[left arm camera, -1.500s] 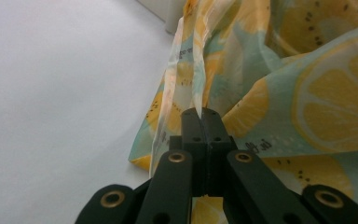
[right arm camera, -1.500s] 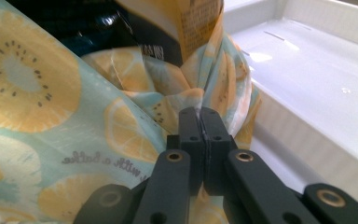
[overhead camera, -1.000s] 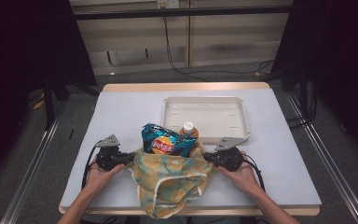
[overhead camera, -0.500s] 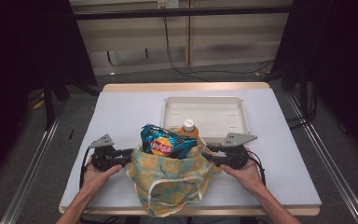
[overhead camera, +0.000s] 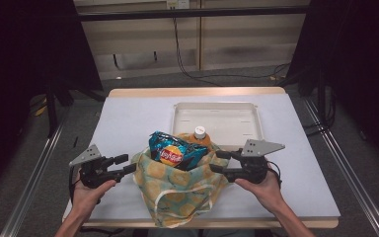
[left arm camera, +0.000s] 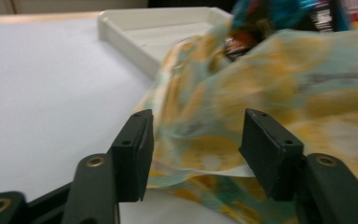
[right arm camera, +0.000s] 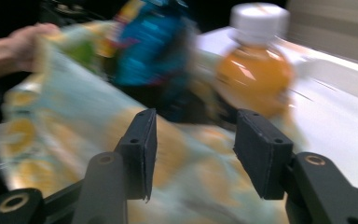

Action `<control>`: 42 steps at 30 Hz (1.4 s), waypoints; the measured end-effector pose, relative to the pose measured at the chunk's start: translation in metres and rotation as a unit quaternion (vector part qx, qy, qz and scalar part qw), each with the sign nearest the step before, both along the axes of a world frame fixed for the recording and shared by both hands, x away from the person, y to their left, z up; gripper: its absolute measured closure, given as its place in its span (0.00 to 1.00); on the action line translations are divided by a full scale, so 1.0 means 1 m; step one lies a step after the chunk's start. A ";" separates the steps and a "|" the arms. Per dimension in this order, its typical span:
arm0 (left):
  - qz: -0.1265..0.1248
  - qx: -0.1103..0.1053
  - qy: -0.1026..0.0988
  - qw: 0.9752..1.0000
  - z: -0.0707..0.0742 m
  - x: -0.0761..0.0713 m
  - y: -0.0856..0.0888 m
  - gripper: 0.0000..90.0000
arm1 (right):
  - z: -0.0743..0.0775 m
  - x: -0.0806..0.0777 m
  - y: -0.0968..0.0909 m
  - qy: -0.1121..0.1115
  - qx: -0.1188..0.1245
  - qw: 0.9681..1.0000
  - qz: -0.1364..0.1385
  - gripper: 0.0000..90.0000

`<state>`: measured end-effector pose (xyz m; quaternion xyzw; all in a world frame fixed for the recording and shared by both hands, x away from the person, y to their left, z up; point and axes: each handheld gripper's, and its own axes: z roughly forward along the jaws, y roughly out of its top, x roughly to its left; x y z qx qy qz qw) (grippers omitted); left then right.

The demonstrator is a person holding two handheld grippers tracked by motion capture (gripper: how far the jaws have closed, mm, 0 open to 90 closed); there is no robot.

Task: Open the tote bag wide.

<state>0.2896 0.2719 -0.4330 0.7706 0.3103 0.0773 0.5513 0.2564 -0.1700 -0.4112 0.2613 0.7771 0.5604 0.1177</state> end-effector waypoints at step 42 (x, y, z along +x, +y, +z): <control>-0.158 0.099 0.006 0.982 -0.017 -0.033 -0.037 1.00 | -0.014 -0.015 0.037 0.023 -0.024 0.995 0.093 0.56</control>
